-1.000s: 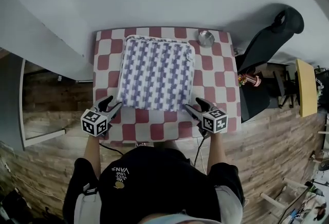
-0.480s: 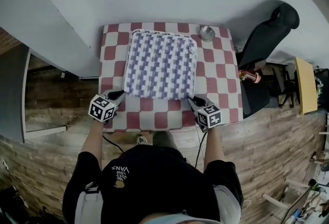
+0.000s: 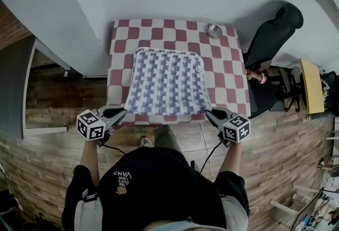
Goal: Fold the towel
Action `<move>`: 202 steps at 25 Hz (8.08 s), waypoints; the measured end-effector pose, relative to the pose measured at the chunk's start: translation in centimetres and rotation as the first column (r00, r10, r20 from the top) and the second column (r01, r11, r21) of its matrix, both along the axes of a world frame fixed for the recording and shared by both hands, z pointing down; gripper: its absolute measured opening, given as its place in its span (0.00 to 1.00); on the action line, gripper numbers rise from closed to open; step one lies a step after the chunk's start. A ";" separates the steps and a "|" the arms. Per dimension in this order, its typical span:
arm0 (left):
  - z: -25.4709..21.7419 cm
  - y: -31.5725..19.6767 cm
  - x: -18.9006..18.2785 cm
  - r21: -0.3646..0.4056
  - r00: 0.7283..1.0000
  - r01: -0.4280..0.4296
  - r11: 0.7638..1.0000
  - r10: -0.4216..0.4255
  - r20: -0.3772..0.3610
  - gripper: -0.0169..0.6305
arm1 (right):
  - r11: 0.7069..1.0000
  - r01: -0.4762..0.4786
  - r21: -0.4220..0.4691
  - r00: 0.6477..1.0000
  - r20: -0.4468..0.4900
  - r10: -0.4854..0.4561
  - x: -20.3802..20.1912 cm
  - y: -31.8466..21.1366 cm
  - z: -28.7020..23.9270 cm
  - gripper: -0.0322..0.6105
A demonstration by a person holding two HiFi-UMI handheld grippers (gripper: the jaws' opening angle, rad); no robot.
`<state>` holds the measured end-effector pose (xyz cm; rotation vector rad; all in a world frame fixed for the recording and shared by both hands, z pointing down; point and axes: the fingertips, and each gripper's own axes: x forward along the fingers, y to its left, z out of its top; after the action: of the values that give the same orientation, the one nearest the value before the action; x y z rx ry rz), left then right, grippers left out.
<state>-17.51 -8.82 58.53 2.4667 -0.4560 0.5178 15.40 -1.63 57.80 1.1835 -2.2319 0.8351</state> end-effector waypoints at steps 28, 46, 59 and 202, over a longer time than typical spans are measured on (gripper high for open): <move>0.7 -10.4 2.3 -0.084 0.975 0.221 0.972 -0.219 0.031 0.05 | 0.987 -0.087 -0.138 0.994 0.052 0.095 2.8 -9.2 1.6 0.10; 8.0 -19.6 3.0 -0.217 0.921 0.377 0.901 -0.340 0.189 0.05 | 0.971 -0.135 -0.197 0.989 -0.093 0.119 4.1 -20.6 9.4 0.10; 5.3 -22.2 -0.3 -0.164 0.859 0.512 0.843 -0.509 0.062 0.22 | 0.925 -0.347 -0.153 0.938 -0.075 0.339 8.2 -19.6 8.5 0.47; 0.7 0.7 -2.2 0.289 0.920 0.349 0.891 -0.385 0.077 0.26 | 0.945 0.006 0.327 1.000 -0.005 -0.005 -24.9 -9.7 -3.8 0.30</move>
<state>-19.67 -8.16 59.23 2.5163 -1.0910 0.4854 -9.49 -11.32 54.04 1.3210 -2.4343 0.4678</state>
